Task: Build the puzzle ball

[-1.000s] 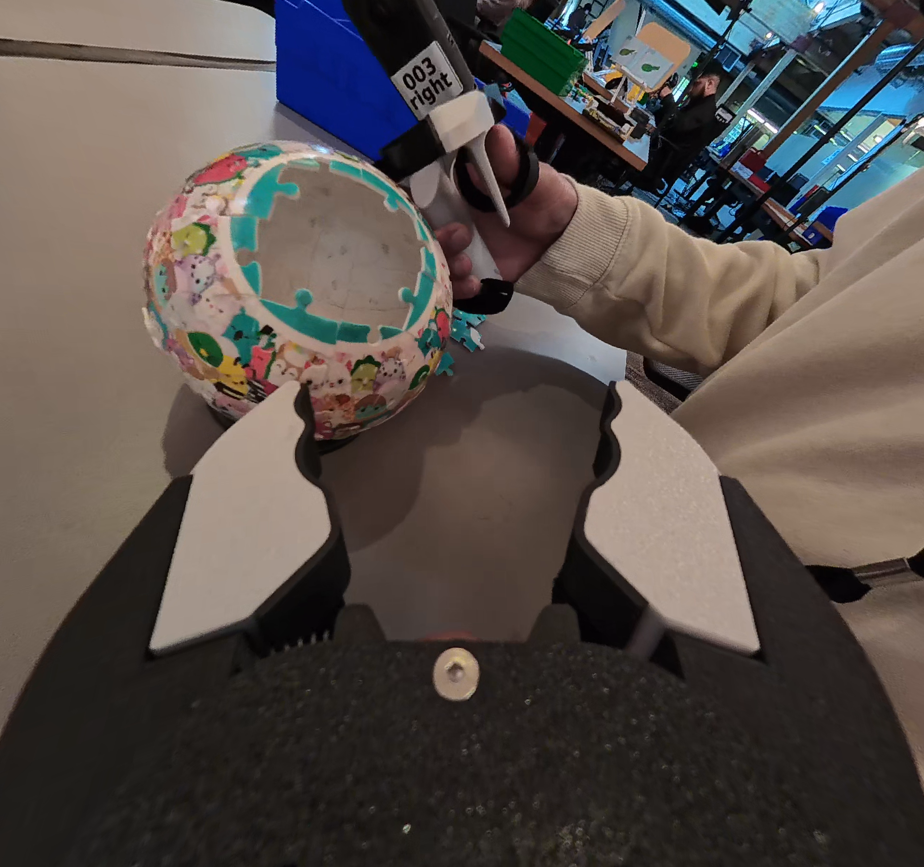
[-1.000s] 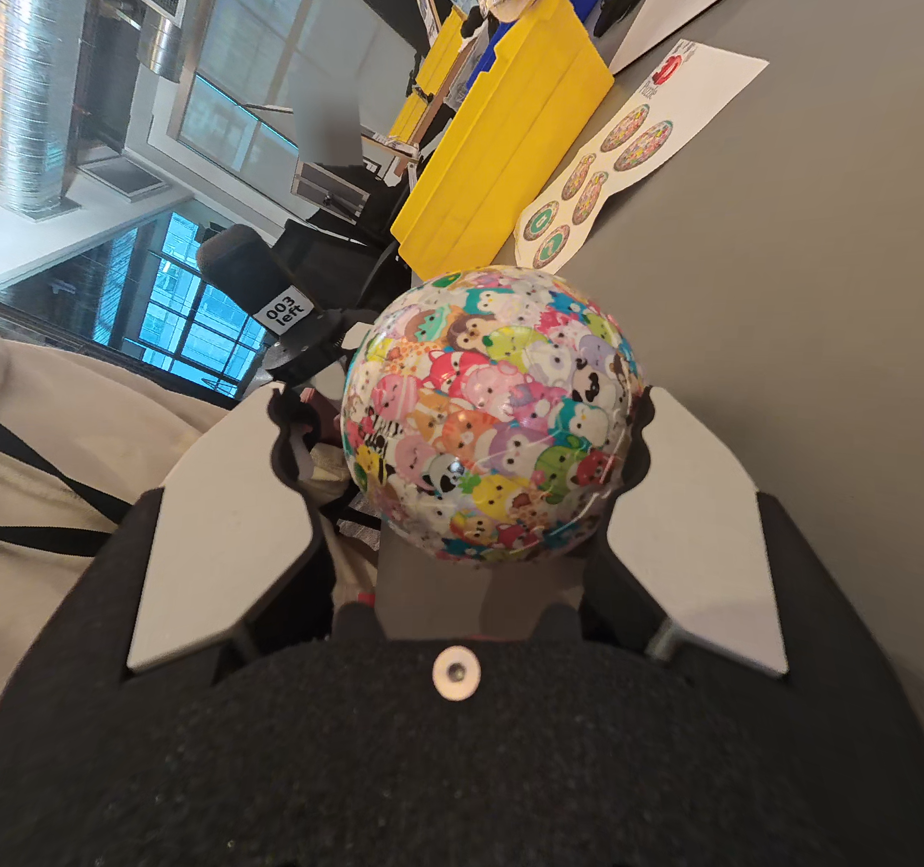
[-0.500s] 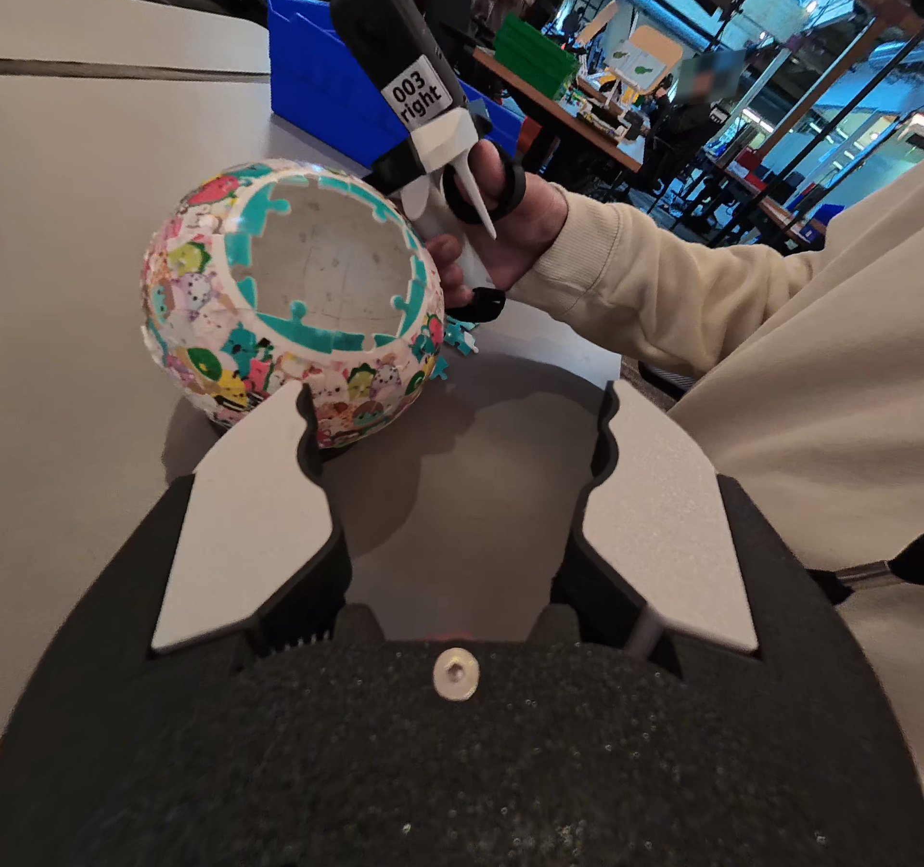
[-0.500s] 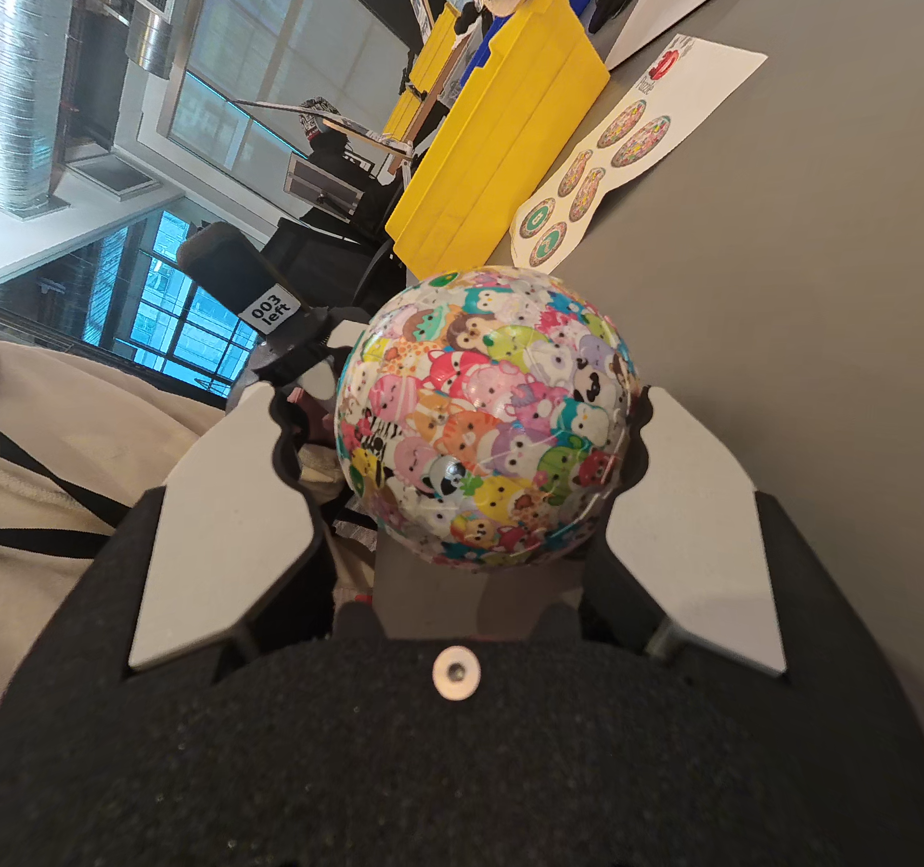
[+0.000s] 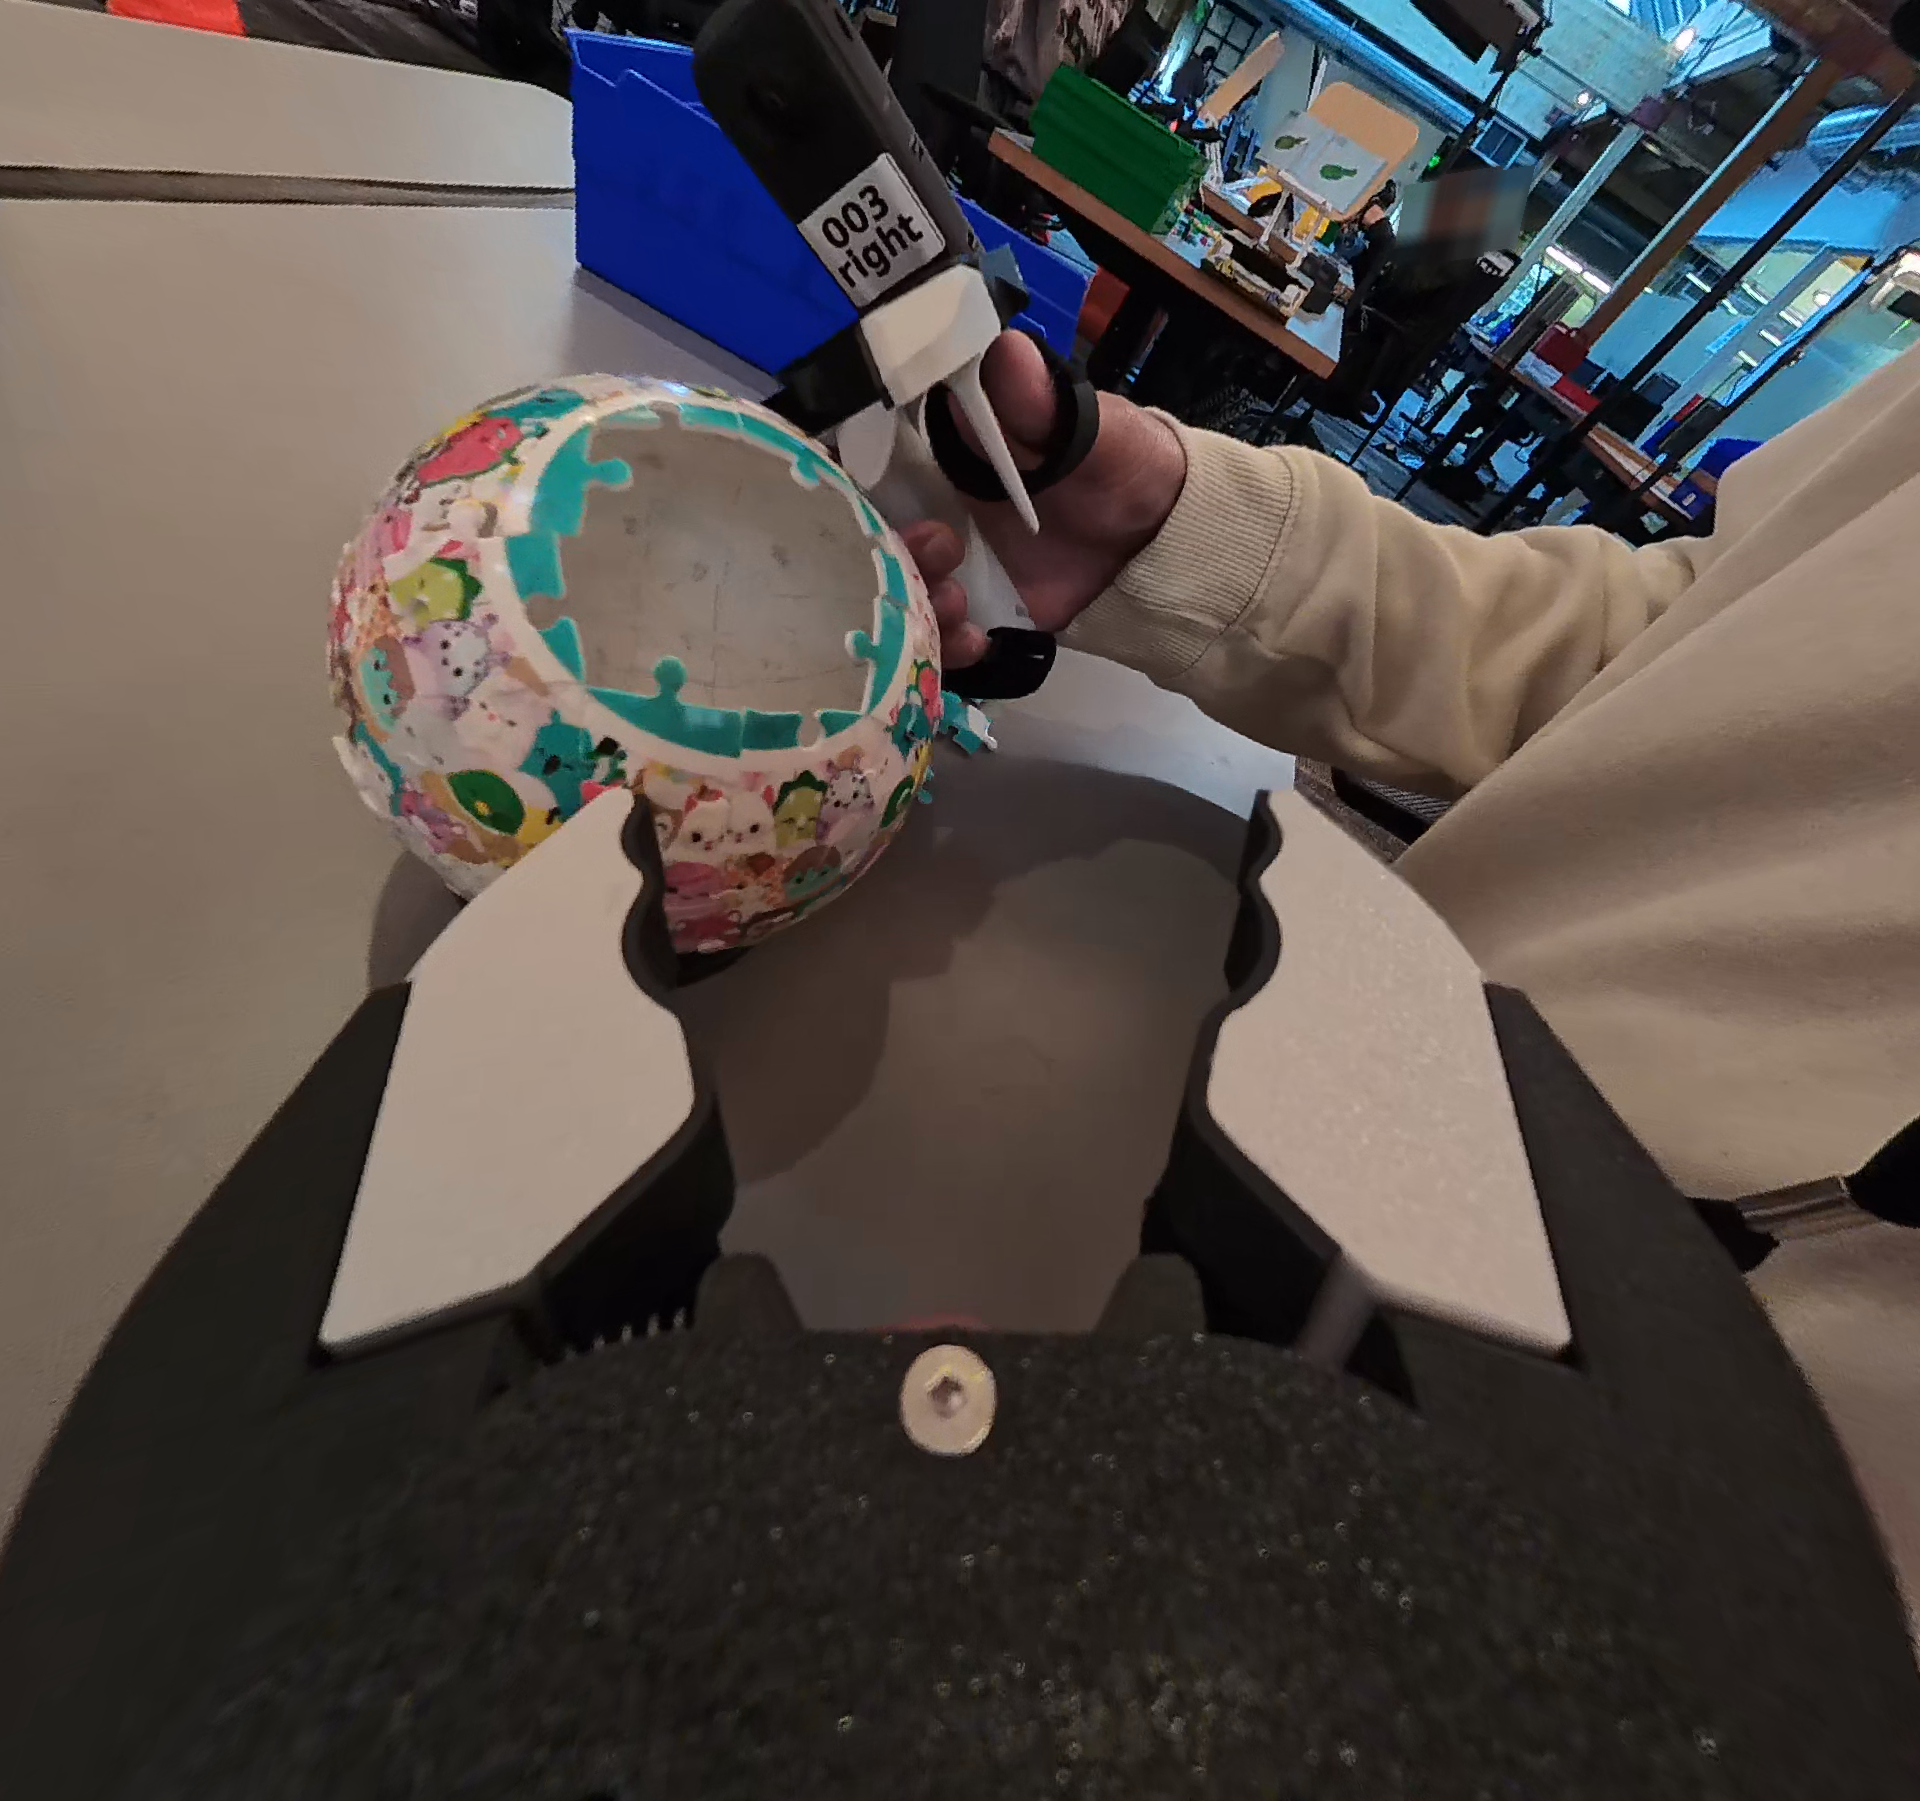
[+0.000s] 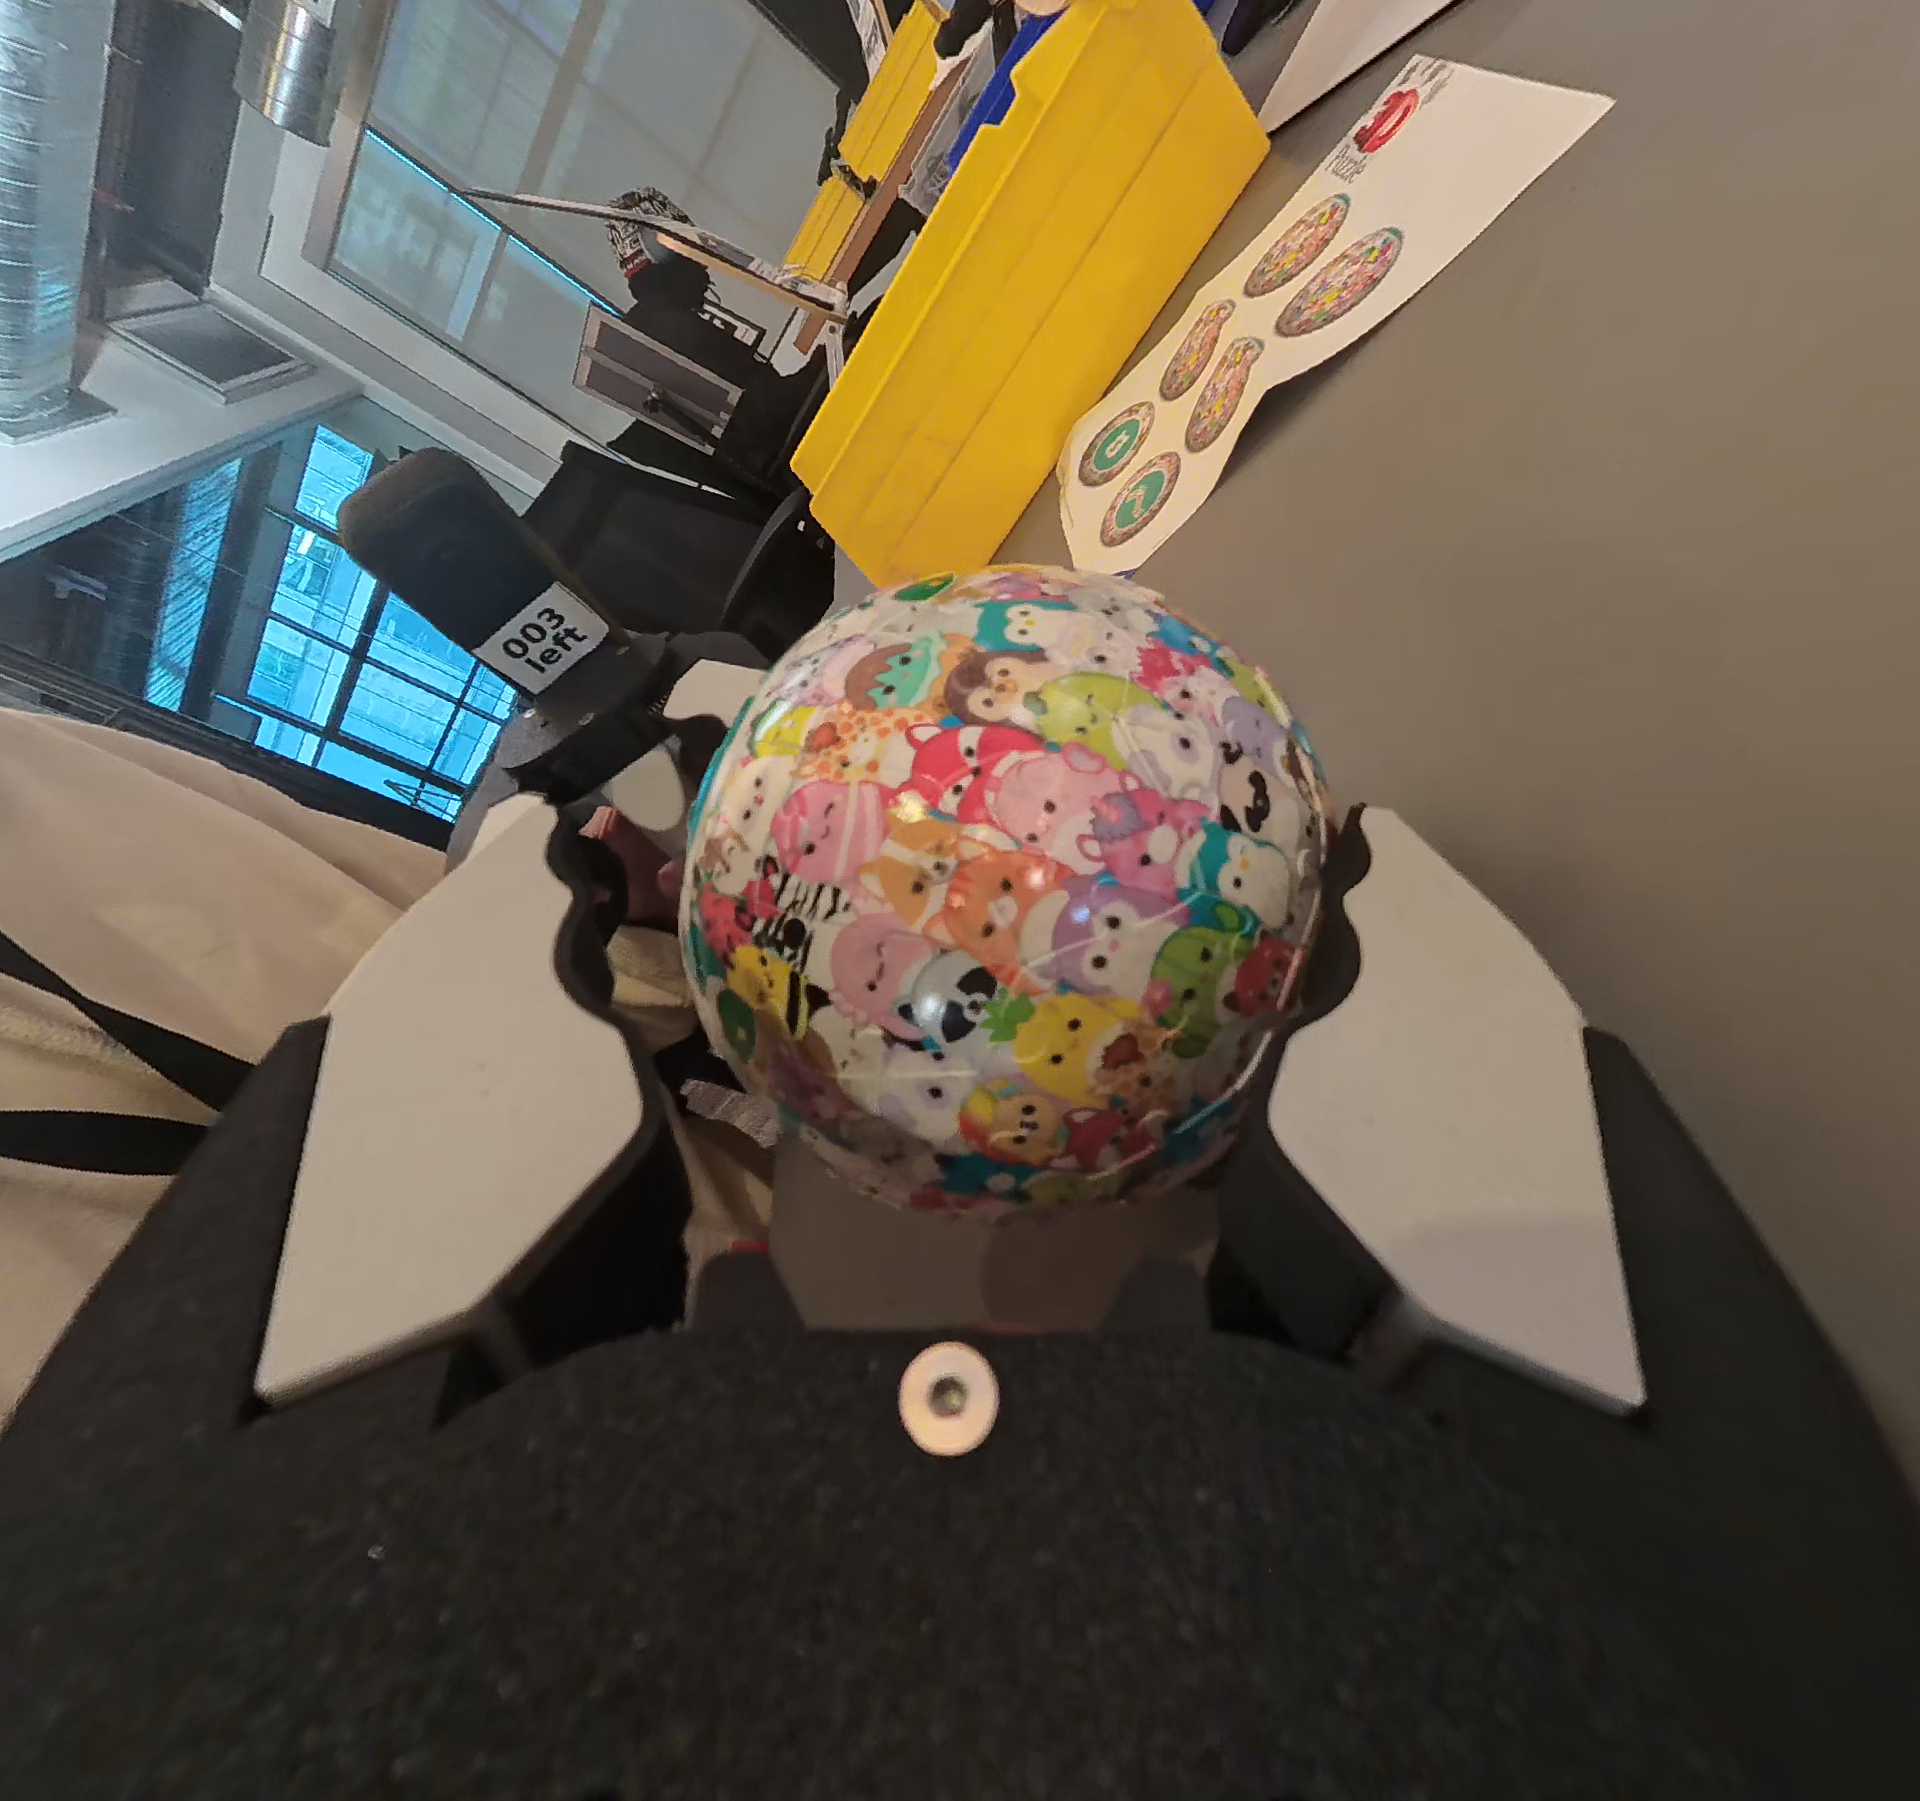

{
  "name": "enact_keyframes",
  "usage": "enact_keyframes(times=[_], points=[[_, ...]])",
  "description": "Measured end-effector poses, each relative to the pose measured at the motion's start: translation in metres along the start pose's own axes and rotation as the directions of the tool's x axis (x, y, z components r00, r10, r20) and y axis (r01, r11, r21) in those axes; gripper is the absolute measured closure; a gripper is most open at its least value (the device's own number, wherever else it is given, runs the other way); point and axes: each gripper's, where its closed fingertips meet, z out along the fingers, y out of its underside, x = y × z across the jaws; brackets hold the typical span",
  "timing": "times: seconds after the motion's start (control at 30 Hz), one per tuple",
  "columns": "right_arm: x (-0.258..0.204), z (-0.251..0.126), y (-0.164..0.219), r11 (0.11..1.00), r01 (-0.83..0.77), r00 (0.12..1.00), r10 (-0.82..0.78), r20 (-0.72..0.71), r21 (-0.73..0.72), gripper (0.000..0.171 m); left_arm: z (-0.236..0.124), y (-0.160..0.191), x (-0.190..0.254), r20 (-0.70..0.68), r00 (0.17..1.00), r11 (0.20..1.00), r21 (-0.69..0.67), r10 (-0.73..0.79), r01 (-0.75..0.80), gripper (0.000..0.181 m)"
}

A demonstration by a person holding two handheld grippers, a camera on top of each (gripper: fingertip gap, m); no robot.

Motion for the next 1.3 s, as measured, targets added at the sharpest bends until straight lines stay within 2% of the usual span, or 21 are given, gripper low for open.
enact_keyframes(times=[0.13,0.2,0.23,0.3,0.4,0.47,0.53,0.63,0.77,0.93,1.3], points=[[0.0,-0.005,-0.002,1.0,0.015,1.0,-0.015,-0.013,0.002,0.046,-0.003,0.0,0.001,0.003,1.0,1.0,0.001,-0.01,0.01,0.077],[-0.002,-0.022,-0.015,0.997,0.078,0.991,-0.075,-0.109,0.025,0.06,-0.005,0.001,0.004,0.011,1.0,1.0,0.002,-0.004,0.004,0.077],[-0.01,-0.031,-0.023,0.989,0.146,0.975,-0.139,-0.176,0.028,0.06,-0.004,0.002,0.005,0.019,1.0,1.0,-0.001,0.004,-0.004,0.076],[-0.041,-0.039,-0.028,0.954,0.29,0.917,-0.298,-0.265,-0.071,0.063,-0.003,0.004,0.005,0.038,0.999,1.0,-0.008,0.029,-0.028,0.076],[-0.101,-0.014,-0.007,0.885,0.364,0.877,-0.43,-0.213,-0.291,0.07,0.001,0.009,0.007,0.034,0.999,0.999,-0.034,0.042,-0.041,0.074],[-0.126,0.015,0.015,0.845,0.35,0.885,-0.44,-0.153,-0.404,0.071,0.003,0.01,0.011,0.014,0.999,0.999,-0.033,0.037,-0.037,0.074],[-0.128,0.038,0.035,0.788,0.333,0.872,-0.466,-0.148,-0.518,0.066,0.006,0.011,0.013,0.005,0.999,0.999,-0.035,0.037,-0.036,0.074],[-0.104,0.047,0.043,0.725,0.257,0.821,-0.512,-0.251,-0.639,0.068,0.006,0.013,0.013,0.01,0.999,0.998,-0.044,0.047,-0.047,0.075],[-0.09,0.047,0.047,0.674,0.167,0.806,-0.514,-0.294,-0.72,0.068,0.002,0.013,0.006,0.034,0.998,0.998,-0.043,0.048,-0.046,0.073],[-0.083,0.051,0.058,0.607,0.098,0.813,-0.506,-0.289,-0.788,0.067,0.005,0.015,0.005,0.02,0.998,0.997,-0.05,0.051,-0.05,0.073],[-0.081,0.05,0.058,0.586,0.022,0.836,-0.455,-0.307,-0.81,0.069,0.005,0.017,0.007,-0.007,0.999,0.998,-0.046,0.046,-0.047,0.074]])
